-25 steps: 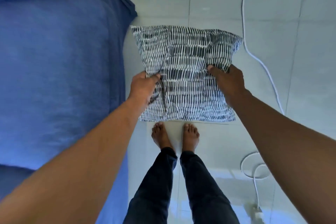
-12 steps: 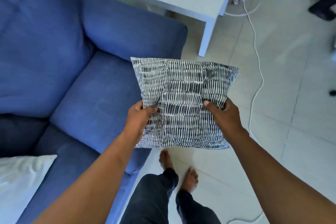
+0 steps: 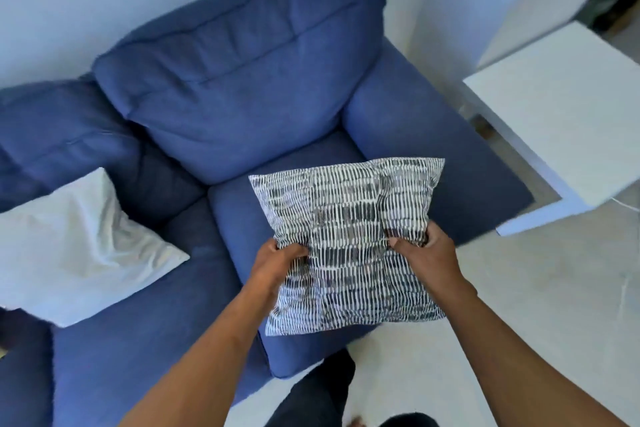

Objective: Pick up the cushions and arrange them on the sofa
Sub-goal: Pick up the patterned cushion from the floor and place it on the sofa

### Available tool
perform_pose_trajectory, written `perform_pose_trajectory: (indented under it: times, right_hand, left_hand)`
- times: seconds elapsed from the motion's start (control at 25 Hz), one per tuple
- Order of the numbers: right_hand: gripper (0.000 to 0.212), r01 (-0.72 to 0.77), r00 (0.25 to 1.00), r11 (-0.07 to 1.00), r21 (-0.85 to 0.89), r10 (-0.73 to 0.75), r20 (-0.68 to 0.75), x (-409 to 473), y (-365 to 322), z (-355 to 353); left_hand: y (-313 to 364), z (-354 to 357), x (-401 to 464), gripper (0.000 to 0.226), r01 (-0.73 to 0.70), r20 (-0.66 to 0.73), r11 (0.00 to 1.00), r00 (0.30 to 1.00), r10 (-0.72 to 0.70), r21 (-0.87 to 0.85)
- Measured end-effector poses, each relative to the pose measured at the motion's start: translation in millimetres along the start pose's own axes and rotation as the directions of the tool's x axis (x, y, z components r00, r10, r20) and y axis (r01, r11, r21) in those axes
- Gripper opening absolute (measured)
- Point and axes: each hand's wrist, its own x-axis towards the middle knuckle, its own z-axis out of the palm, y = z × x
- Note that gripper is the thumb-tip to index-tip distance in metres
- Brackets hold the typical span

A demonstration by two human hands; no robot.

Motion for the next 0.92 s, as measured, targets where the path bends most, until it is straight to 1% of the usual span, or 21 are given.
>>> perform_pose_trajectory:
  times: [0.04, 0.08, 0.16, 0.2, 0.28, 0.36, 0.44, 0.52, 0.6, 0.64, 0.68, 0.76, 0.8, 0.84, 0.92]
  right_hand:
    - [0.037, 0.02, 0.999, 1.0, -0.016, -0.019, 0.041, 14, -16, 11]
    - [0.034, 0.044, 0.997, 0.999, -0.032, -0.041, 0.071, 30, -31, 23]
    - [0.03, 0.088, 0.987, 0.994, -0.065, -0.078, 0.138, 63, -63, 48]
    - [0.032, 0.096, 0.981, 0.991, -0.089, -0.08, 0.175, 80, -77, 60]
    - [0.036, 0.111, 0.974, 0.983, -0.144, -0.079, 0.213, 118, -98, 86]
    - [0.034, 0.143, 0.966, 0.971, -0.191, -0.095, 0.241, 154, -109, 114]
    - [0.033, 0.172, 0.969, 0.958, -0.231, -0.123, 0.213, 179, -119, 133]
    - [0.037, 0.211, 0.965, 0.954, -0.215, -0.169, 0.199, 208, -122, 152]
    - [0.039, 0.246, 0.958, 0.949, -0.197, -0.207, 0.201, 240, -118, 170]
    - [0.041, 0.25, 0.954, 0.947, -0.201, -0.206, 0.216, 256, -114, 178]
    - [0.045, 0.238, 0.954, 0.942, -0.238, -0.18, 0.242, 270, -109, 184]
    - [0.057, 0.167, 0.952, 0.931, -0.325, -0.067, 0.299, 292, -104, 193]
    - [0.061, 0.129, 0.949, 0.928, -0.35, -0.013, 0.314, 303, -100, 197]
    - [0.064, 0.103, 0.947, 0.923, -0.37, 0.023, 0.321, 310, -100, 200]
    - [0.063, 0.101, 0.946, 0.907, -0.408, 0.039, 0.321, 319, -101, 203]
  left_hand:
    - [10, -9, 9, 0.074, -0.002, -0.02, 1.0, 1.0, 0.002, 0.001]
    - [22, -19, 17, 0.063, -0.011, -0.038, 1.0, 0.999, 0.011, 0.005]
    - [44, -39, 37, 0.031, -0.059, -0.078, 0.998, 0.995, 0.059, 0.003]
    - [53, -47, 48, 0.022, -0.085, -0.121, 0.996, 0.989, 0.088, 0.026]
    - [67, -61, 73, 0.013, -0.101, -0.236, 0.989, 0.964, 0.123, 0.103]
    - [72, -67, 96, 0.012, -0.094, -0.344, 0.984, 0.928, 0.141, 0.15]
    - [76, -65, 116, 0.008, -0.095, -0.416, 0.98, 0.895, 0.161, 0.175]
    - [80, -63, 147, 0.006, -0.128, -0.493, 0.976, 0.847, 0.199, 0.173]
    - [79, -61, 181, 0.009, -0.163, -0.574, 0.975, 0.788, 0.222, 0.153]
    - [79, -60, 196, 0.011, -0.163, -0.594, 0.976, 0.774, 0.218, 0.146]
    - [79, -59, 208, 0.015, -0.145, -0.589, 0.979, 0.783, 0.202, 0.143]
    - [83, -57, 229, 0.028, -0.078, -0.516, 0.994, 0.85, 0.109, 0.081]
    - [85, -56, 239, 0.034, -0.043, -0.488, 0.998, 0.871, 0.06, 0.045]
    - [88, -54, 246, 0.038, -0.02, -0.471, 0.999, 0.882, 0.03, 0.026]
    - [94, -53, 253, 0.037, -0.016, -0.47, 1.0, 0.882, 0.018, 0.007]
